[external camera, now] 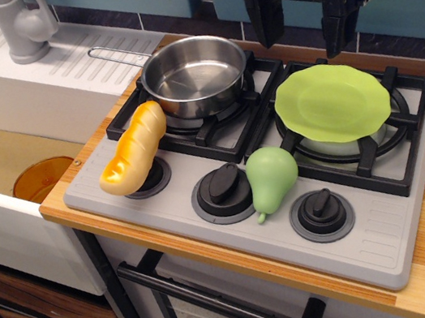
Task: Put pear on plate and bread in pot or pan on stove
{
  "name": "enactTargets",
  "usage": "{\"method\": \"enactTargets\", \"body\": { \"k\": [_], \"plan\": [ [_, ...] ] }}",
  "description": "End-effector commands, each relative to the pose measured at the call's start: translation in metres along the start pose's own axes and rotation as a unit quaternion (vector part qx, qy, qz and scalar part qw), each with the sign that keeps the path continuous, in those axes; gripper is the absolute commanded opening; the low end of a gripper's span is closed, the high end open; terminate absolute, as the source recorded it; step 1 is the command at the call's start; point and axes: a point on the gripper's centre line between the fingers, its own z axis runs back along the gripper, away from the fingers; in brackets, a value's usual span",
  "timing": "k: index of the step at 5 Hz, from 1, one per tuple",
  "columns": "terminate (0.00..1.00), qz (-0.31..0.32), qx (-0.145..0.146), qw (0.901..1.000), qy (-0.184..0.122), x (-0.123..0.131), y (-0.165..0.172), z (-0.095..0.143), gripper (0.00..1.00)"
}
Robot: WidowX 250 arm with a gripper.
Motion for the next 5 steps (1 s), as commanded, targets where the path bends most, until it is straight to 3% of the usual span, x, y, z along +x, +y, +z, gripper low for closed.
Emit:
{"method": "enactTargets", "body": {
  "k": [1,5],
  "plan": [
    [0.0,0.0,0.0,1.0,0.0,0.0,0.0,0.0,1.0],
    [0.0,0.008,0.023,0.9985,-0.05,-0.036,-0.008,-0.023,1.0]
  ]
}}
